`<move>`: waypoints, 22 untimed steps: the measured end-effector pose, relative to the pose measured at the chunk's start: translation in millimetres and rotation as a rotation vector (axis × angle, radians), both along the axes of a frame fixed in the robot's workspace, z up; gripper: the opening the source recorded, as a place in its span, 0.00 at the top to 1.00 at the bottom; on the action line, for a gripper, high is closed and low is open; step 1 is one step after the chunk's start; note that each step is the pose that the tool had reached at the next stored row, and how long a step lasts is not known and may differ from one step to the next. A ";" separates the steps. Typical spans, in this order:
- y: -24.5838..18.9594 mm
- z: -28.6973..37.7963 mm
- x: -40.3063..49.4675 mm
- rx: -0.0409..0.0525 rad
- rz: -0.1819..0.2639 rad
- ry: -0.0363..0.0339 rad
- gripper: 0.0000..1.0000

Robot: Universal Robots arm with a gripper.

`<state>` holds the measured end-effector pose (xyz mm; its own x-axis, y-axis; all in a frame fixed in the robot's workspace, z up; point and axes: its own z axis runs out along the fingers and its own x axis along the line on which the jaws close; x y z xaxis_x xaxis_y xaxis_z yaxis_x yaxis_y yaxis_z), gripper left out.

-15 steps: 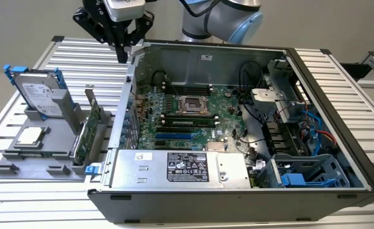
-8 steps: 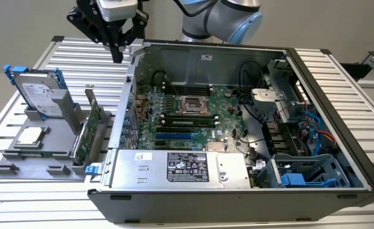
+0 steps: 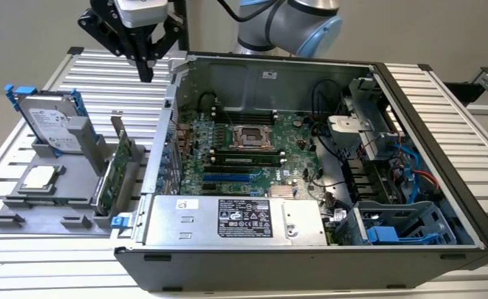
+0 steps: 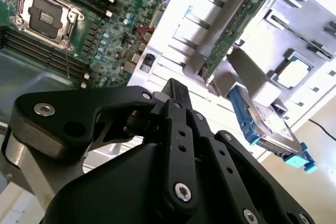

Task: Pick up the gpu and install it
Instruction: 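Reach for the gpu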

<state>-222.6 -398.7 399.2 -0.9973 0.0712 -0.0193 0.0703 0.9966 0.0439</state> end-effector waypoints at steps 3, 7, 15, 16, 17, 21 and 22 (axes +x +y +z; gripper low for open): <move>0.0 -0.1 -3.9 0.0000 0.000 -0.0001 1.00; 0.0 -0.2 -9.7 0.0000 0.000 -0.0001 1.00; 0.0 -0.4 -22.1 0.0000 0.000 -0.0001 1.00; 0.0 -0.4 -23.5 0.0001 0.000 -0.0001 1.00; 0.0 -0.5 -24.7 0.0000 0.000 -0.0001 1.00; 0.0 -0.6 -29.7 0.0001 0.000 -0.0001 1.00; 0.0 -0.7 -31.1 0.0001 0.000 -0.0001 1.00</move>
<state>-253.7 -398.8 398.5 -0.9973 0.0711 -0.0194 0.0702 0.9966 0.0440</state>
